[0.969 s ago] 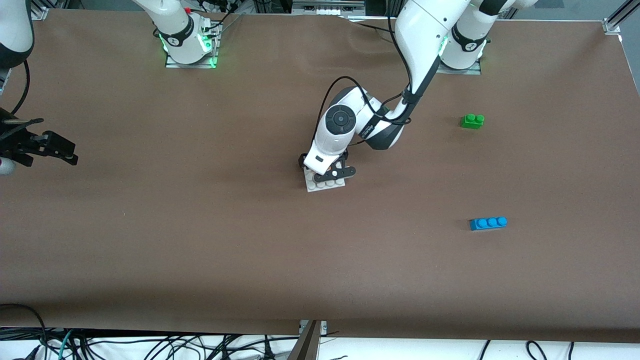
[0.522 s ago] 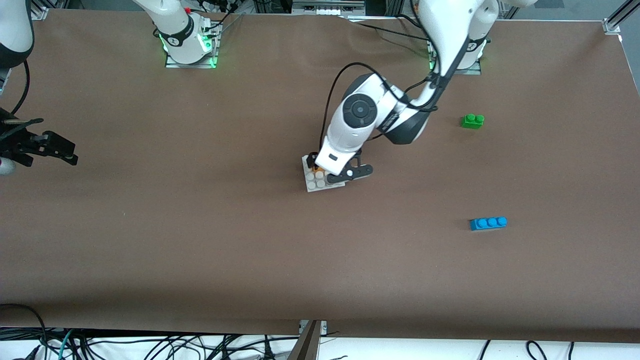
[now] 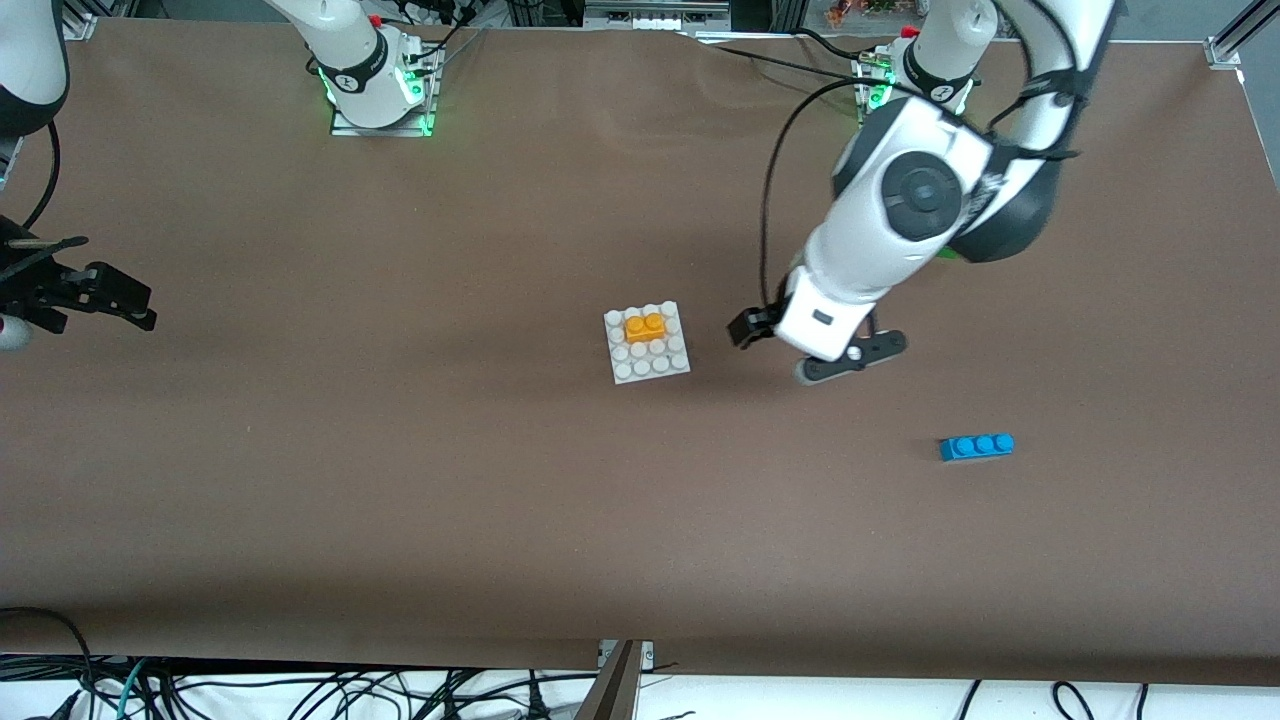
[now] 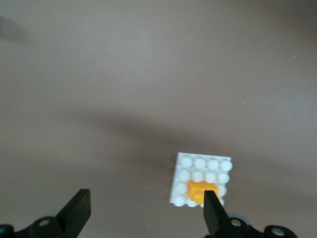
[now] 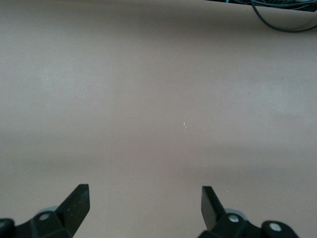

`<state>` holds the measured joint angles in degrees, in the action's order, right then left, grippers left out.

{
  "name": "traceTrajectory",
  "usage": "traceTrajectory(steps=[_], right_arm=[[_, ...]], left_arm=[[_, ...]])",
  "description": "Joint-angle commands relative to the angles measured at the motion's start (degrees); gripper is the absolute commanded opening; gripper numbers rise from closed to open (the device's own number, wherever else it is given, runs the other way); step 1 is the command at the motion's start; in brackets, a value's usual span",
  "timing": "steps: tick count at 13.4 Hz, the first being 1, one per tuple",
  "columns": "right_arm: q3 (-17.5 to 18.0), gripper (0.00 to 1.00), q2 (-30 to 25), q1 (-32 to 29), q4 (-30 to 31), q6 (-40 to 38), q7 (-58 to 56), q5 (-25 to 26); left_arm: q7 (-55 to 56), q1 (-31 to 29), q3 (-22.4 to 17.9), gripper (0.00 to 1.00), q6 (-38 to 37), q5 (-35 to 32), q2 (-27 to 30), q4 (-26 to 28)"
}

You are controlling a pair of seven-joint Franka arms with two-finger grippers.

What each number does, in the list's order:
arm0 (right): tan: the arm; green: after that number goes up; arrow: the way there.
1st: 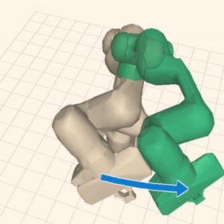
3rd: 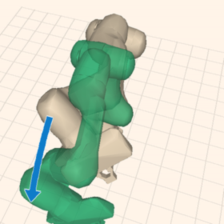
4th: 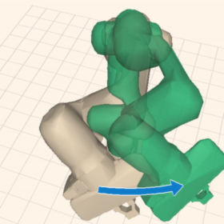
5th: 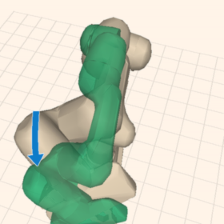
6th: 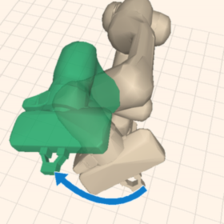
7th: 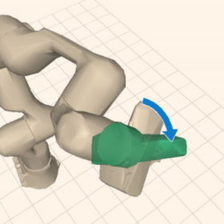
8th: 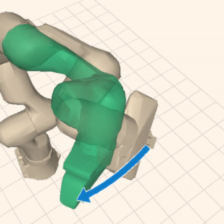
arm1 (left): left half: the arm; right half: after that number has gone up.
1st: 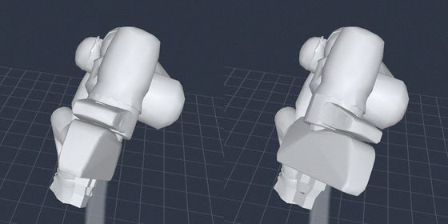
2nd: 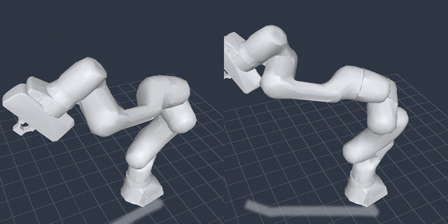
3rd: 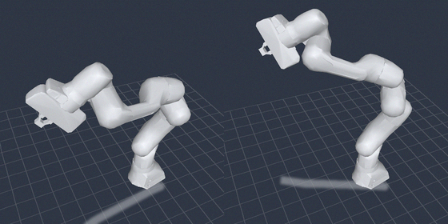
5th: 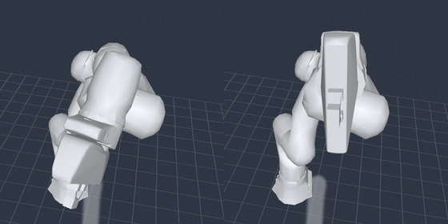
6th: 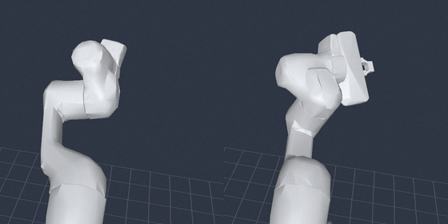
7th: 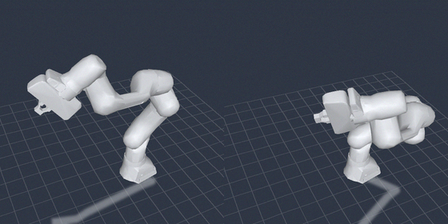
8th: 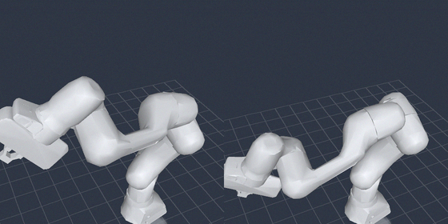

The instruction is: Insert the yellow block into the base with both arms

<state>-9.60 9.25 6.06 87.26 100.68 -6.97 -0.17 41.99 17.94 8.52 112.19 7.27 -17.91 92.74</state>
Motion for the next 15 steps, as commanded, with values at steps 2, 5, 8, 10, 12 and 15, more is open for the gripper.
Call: traceTrajectory(steps=[2,5,8,10,12,15], right_arm=[[0.37,1.00,0.42,-0.52,-1.39,-0.93,-0.77,0.35],[0.37,1.00,0.42,-0.52,-1.39,-0.93,-0.77,0.43],[0.37,1.00,0.42,-0.61,-1.39,-0.93,-0.77,0.43],[0.28,1.00,0.60,-0.52,-1.39,-0.93,-0.77,0.43],[0.37,1.00,0.60,-0.52,-1.39,-0.93,-0.85,0.43],[0.28,1.00,0.68,-0.52,-1.39,-0.84,-0.85,0.43]], left_arm=[[-9.54,-6.41,1.50,1.00,-7.47,0.30,9.99,6.84],[-17.88,-12.91,0.98,1.00,-15.22,-0.32,14.39,7.10],[-23.08,-13.46,-0.87,1.00,-19.28,-7.86,17.38,7.10],[-30.61,-13.46,-4.46,1.00,-19.38,-7.97,18.96,7.62],[-36.87,-13.46,-8.59,1.00,-19.46,-7.71,19.84,7.89],[-41.29,-13.37,-12.12,1.00,-20.95,-7.44,20.02,7.54]])
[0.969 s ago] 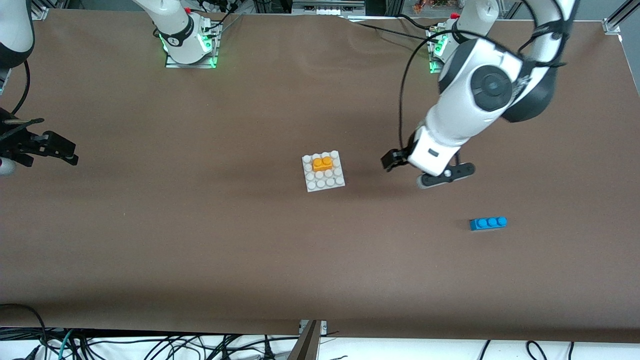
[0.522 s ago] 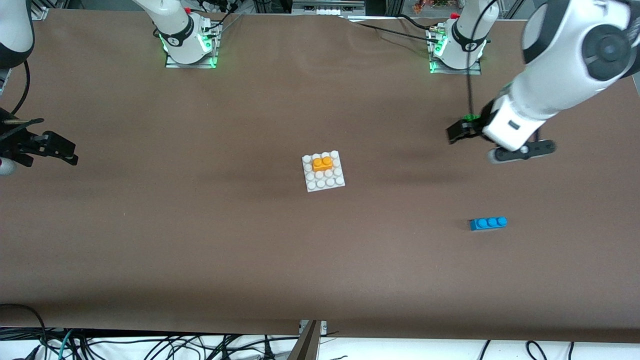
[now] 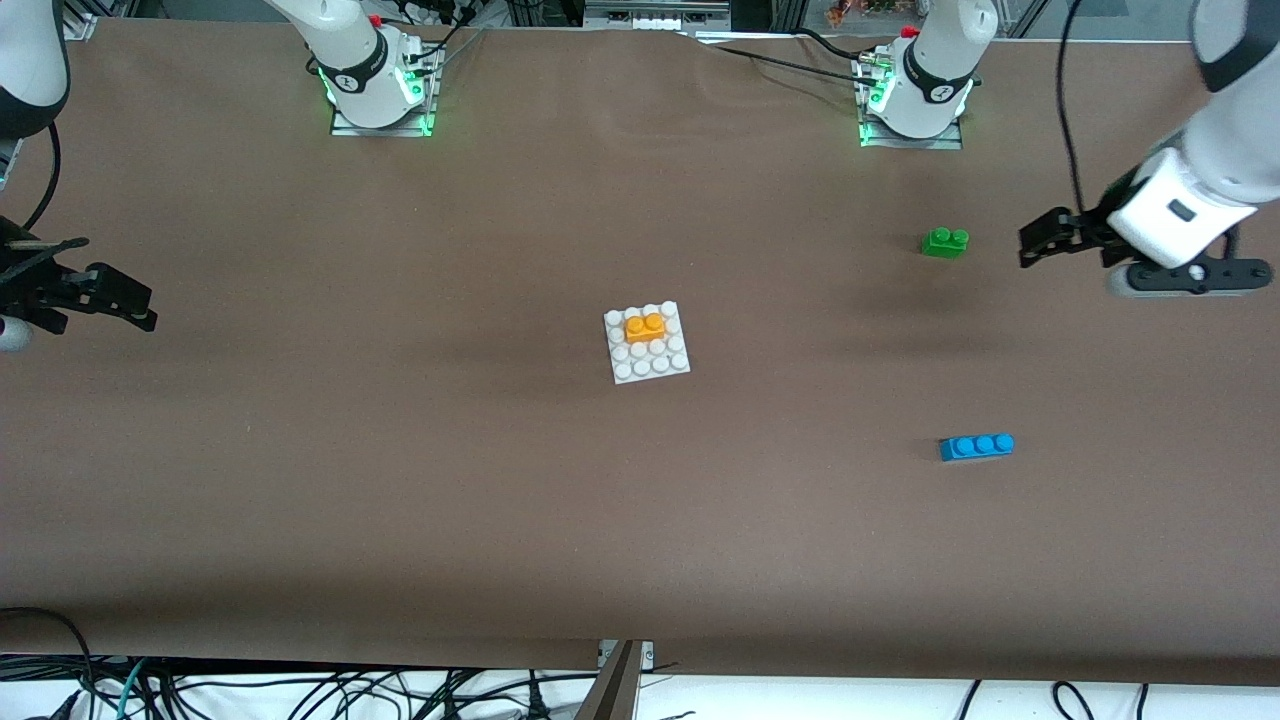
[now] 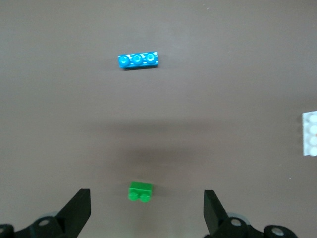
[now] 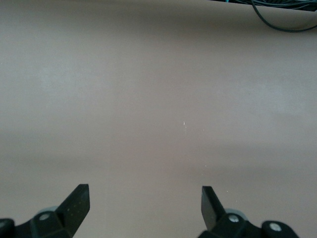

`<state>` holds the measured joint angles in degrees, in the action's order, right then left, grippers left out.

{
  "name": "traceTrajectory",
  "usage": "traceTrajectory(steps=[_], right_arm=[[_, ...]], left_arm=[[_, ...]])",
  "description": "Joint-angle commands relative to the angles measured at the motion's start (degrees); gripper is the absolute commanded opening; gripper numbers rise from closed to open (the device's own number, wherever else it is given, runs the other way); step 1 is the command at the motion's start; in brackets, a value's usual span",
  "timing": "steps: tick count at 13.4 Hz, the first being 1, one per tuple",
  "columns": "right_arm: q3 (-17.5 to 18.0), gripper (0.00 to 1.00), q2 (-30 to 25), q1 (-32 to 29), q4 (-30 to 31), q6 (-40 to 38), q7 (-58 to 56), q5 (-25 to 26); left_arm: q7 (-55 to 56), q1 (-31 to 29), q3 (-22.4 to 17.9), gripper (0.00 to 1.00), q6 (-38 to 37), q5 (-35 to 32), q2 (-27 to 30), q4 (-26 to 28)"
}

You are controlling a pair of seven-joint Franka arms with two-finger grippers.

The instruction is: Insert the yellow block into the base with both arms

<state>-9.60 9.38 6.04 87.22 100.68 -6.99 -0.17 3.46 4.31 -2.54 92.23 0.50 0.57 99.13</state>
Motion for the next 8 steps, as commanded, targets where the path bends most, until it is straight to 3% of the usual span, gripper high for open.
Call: traceTrajectory(steps=[1,8], right_arm=[[0.29,1.00,0.55,-0.59,-1.35,-0.92,-0.83,0.43],[0.37,1.00,0.55,-0.50,-1.35,-1.01,-0.83,0.43]], left_arm=[[-2.75,0.26,-1.15,1.00,-1.35,-0.68,1.54,0.98],[-2.84,-0.36,-1.07,1.00,-1.71,-0.59,1.36,-0.34]])
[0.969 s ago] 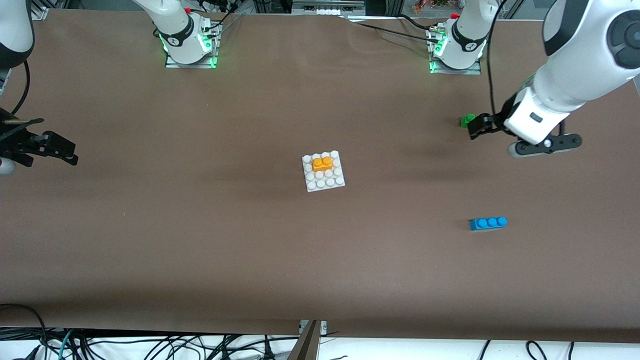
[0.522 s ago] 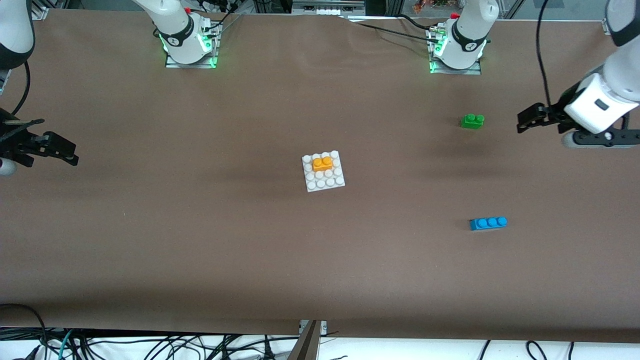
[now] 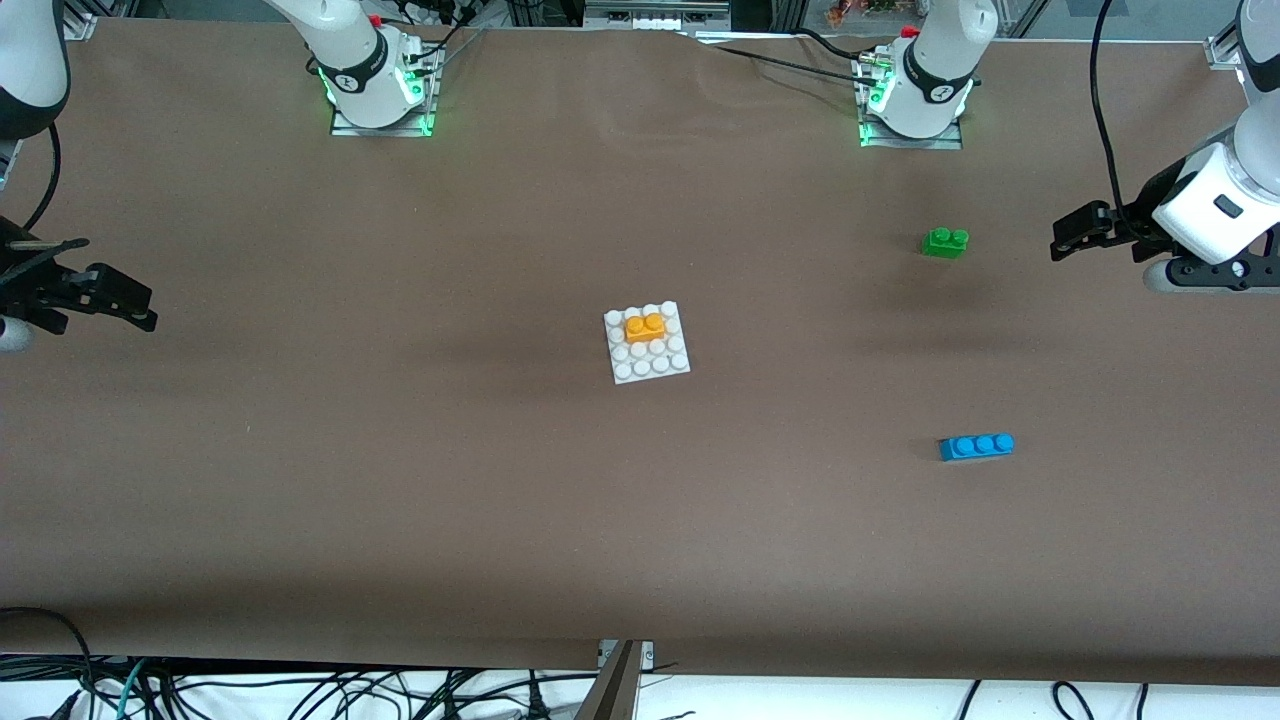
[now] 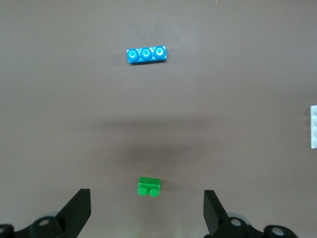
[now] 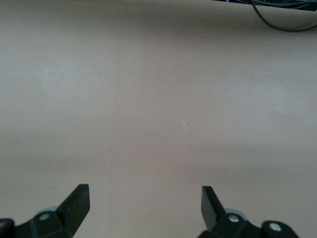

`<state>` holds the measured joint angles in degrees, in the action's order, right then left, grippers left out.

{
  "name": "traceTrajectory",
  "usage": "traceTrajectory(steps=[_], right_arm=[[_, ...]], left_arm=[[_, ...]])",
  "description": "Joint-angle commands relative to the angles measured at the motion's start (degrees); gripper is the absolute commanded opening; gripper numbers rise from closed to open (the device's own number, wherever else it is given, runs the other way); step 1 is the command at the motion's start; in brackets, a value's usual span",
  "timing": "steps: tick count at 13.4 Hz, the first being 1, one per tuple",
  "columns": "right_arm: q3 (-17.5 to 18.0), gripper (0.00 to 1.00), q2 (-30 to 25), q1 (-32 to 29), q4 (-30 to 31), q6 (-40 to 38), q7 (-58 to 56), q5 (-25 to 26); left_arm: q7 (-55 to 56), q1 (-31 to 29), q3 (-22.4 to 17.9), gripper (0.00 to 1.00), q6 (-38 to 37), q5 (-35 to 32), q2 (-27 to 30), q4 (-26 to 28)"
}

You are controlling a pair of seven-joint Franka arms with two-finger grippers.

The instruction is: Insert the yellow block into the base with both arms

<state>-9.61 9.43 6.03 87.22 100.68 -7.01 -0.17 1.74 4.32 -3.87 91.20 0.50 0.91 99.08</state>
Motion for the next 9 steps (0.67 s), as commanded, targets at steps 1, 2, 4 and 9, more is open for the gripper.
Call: traceTrajectory(steps=[1,2,4,9], right_arm=[[0.39,1.00,0.51,-0.32,-1.35,-1.01,-0.73,0.43],[0.39,1.00,0.42,-0.31,-1.35,-1.01,-0.73,0.43],[0.39,1.00,0.51,-0.31,-1.35,-0.92,-0.73,0.43],[0.30,1.00,0.42,-0.32,-1.35,-1.01,-0.73,0.52]], left_arm=[[-1.04,-0.37,0.36,1.00,-0.67,-0.59,1.11,-0.55],[-0.60,-0.37,0.45,1.00,-0.67,-0.59,1.11,-0.90],[-1.12,-0.37,0.19,1.00,-0.32,-0.59,1.11,-1.25],[-1.21,-0.37,0.45,1.00,-0.49,-1.29,-0.65,-4.07]])
